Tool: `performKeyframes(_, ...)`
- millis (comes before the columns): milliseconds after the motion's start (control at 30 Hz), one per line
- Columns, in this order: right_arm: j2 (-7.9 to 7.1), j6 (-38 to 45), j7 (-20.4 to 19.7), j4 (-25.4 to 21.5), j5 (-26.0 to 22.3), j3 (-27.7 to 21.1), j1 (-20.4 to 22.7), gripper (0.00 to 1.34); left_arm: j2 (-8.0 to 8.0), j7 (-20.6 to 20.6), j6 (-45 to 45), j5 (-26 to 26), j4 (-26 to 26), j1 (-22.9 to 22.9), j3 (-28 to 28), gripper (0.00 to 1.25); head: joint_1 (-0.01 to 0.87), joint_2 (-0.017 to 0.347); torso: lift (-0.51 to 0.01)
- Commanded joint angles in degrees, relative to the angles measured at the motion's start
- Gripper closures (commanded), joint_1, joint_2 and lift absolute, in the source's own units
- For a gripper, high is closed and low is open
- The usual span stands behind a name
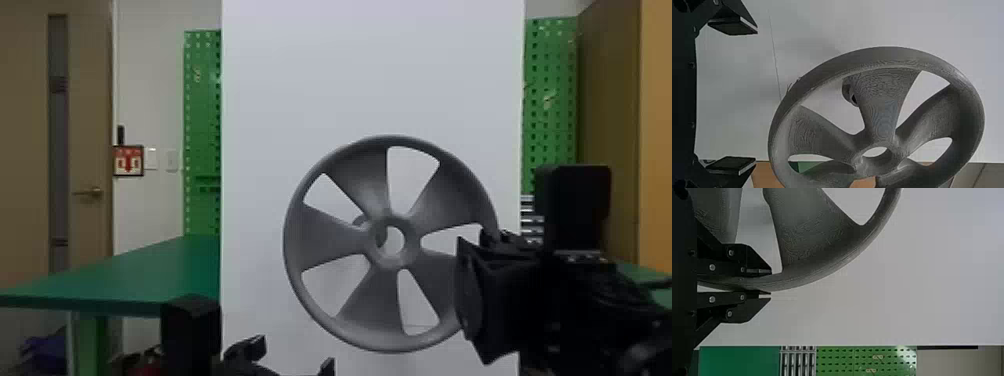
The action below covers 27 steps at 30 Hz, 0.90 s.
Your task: Hold the wheel and insert it
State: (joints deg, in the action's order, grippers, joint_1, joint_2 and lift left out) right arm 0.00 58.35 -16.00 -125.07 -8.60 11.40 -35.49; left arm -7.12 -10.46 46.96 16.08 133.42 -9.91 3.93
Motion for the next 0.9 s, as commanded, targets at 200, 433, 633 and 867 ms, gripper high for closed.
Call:
performKeyframes(200,0.05,-0.7,-0.35,0.0,-0.54,2.04,-0.98,1.27,0.0,0.09,-0.03,-0.08,-0.44,-0.28,0.56,0.11,0.012,0.156,-0.473)
performKeyframes(433,0.05,-1.66,-4.13,0.97,-3.44,3.98,-1.42,1.27,0.0,0.09,-0.03,-0.08,-0.53,-0.37,0.64,0.11,0.012,0.155,-0.473)
performKeyframes(633,0.05,-1.84,-5.63,1.58,-4.32,4.42,-1.6,1.27,0.0,0.09,-0.03,-0.08,-0.62,-0.37,0.64,0.11,0.012,0.156,-0.473)
performKeyframes(867,0.05,-2.02,-6.24,1.76,-4.5,4.68,-1.78,1.28,0.0,0.09,-0.03,-0.08,-0.62,-0.37,0.56,0.11,0.012,0.156,-0.473)
